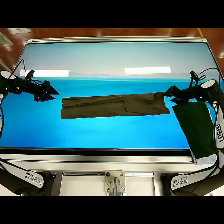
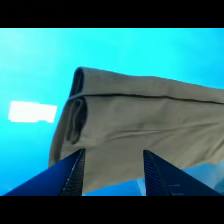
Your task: Fold the shirts.
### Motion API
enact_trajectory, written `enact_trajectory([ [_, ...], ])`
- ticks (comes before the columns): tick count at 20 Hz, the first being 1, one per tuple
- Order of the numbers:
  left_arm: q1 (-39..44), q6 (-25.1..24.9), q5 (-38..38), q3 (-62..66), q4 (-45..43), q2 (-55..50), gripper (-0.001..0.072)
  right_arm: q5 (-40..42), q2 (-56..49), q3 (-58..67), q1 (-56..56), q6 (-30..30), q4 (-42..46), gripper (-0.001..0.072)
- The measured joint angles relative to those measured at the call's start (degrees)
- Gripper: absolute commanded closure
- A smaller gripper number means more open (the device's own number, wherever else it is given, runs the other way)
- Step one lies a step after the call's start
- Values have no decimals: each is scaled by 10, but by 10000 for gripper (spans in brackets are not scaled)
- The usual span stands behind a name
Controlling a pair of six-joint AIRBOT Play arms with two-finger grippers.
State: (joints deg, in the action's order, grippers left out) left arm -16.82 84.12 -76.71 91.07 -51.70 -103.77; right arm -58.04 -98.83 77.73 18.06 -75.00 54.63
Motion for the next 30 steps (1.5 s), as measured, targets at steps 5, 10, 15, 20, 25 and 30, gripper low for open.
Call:
enact_trajectory([
  [5,19,2,-16,11,0,41,244,-15,-32,0,6,-24,17,35],
  [10,67,-15,-19,13,3,58,245,-22,-70,2,-14,-33,-25,267],
  [15,127,-30,2,14,11,61,406,-42,-75,-1,-33,-25,-37,650],
  [20,209,-33,98,14,43,46,647,-57,24,0,-19,-6,-70,650],
  [25,316,-52,174,14,122,-13,653,-107,141,0,2,-22,-78,650],
  [30,418,-89,230,14,227,-73,670,-159,226,0,9,-51,-78,650],
])
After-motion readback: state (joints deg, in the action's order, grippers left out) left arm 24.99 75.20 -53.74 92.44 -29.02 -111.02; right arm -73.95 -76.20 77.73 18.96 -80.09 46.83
